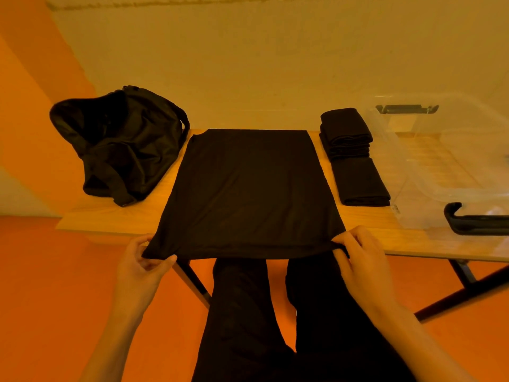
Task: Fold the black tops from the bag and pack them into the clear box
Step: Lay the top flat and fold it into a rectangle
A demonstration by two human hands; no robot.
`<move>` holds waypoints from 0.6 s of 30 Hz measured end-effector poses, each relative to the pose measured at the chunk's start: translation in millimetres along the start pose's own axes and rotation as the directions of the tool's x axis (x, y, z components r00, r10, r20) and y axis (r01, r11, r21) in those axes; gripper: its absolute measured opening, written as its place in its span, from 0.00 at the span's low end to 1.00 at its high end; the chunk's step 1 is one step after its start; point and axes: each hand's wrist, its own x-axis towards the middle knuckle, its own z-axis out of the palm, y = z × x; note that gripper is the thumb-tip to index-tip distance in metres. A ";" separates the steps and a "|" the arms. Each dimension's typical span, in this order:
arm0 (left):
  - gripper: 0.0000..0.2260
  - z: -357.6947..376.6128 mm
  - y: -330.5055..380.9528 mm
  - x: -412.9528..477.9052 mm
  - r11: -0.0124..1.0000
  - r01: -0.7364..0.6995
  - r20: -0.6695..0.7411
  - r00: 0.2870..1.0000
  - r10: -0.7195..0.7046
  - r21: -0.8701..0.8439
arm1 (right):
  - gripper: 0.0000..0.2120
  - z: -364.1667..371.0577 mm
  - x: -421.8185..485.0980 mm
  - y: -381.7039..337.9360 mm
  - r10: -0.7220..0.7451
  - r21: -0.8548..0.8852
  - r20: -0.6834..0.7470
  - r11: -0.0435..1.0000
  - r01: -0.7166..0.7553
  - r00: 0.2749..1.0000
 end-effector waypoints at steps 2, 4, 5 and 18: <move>0.18 -2.9 2.5 2.1 0.999 -0.044 0.082 0.996 0.044 0.005 | 0.09 -4.3 -1.4 -1.5 -0.004 0.028 -0.073 1.000 0.006 0.997; 0.13 -7.9 3.5 6.0 0.996 -0.093 0.123 0.988 0.093 0.000 | 0.10 -12.1 -1.3 -5.4 0.089 0.004 -0.083 0.996 -0.088 0.993; 0.10 -11.1 3.6 7.0 0.992 -0.126 0.134 0.983 0.123 0.019 | 0.11 -16.7 -0.7 -8.5 0.160 -0.020 -0.056 0.987 -0.162 0.985; 0.10 -16.4 -14.7 1.1 0.868 -0.386 -0.089 0.898 0.431 0.312 | 0.15 -21.2 -12.0 -3.2 0.255 0.084 -0.012 0.964 -0.253 0.967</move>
